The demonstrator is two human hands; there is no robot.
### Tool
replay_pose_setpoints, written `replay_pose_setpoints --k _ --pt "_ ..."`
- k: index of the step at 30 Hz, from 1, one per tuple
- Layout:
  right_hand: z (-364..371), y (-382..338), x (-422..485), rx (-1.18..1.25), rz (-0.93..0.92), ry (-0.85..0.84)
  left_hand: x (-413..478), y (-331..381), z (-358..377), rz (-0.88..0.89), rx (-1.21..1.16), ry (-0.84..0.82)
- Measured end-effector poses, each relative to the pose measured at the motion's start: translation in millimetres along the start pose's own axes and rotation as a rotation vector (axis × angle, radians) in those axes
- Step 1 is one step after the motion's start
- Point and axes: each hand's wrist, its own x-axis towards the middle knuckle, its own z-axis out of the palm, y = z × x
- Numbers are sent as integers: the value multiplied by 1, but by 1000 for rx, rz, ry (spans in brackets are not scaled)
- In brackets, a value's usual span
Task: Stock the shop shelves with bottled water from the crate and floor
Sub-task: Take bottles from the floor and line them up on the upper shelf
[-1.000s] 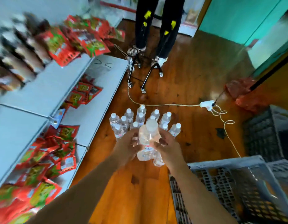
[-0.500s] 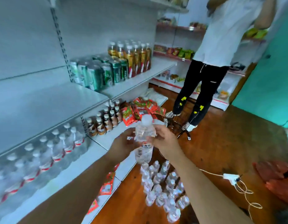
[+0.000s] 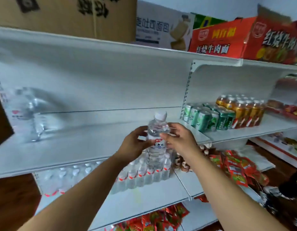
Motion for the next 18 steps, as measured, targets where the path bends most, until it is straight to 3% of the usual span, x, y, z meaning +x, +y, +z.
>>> replay_pose_setpoints --k 11,18 --pt "230 -29 117 142 -7 -260 16 -27 -224 -71 120 304" --pt "325 -15 164 111 15 -354 30 -80 -291 -183 116 551"
